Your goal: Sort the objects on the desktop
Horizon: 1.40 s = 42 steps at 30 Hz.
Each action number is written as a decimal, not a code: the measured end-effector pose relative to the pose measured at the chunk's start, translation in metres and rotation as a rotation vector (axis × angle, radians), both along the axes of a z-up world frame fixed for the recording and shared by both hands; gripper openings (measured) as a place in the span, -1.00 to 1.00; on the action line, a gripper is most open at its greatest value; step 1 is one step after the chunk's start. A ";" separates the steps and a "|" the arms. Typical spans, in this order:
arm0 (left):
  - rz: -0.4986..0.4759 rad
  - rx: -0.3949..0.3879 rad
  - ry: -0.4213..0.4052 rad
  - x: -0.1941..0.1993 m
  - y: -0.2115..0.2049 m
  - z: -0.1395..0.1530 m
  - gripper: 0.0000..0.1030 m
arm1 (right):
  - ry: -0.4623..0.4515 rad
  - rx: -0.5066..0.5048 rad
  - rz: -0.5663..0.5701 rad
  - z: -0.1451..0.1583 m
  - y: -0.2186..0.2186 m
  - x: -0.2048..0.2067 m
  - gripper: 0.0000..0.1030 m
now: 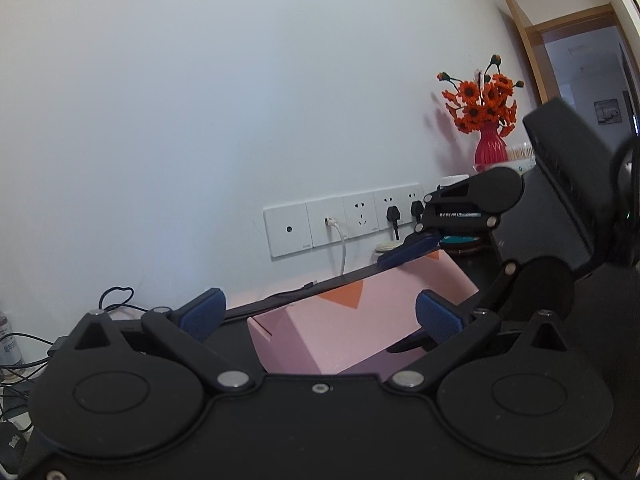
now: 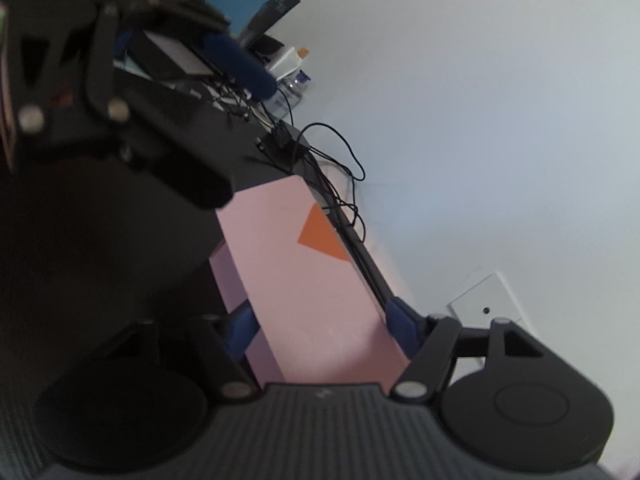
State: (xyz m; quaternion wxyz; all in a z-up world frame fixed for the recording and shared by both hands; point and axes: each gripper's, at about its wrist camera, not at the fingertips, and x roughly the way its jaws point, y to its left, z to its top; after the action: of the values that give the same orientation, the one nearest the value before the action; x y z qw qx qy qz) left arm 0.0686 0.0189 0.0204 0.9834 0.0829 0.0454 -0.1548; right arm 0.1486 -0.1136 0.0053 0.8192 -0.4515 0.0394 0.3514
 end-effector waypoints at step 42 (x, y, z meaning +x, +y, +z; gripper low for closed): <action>-0.210 -0.028 0.287 0.034 -0.001 -0.019 1.00 | 0.409 0.278 0.039 0.024 -0.036 0.042 0.34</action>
State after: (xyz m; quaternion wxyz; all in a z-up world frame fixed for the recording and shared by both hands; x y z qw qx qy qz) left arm 0.1021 0.0181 0.0013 0.9463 0.0507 0.1741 -0.2677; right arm 0.1906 -0.1496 0.0296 0.8415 -0.2544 0.1468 0.4534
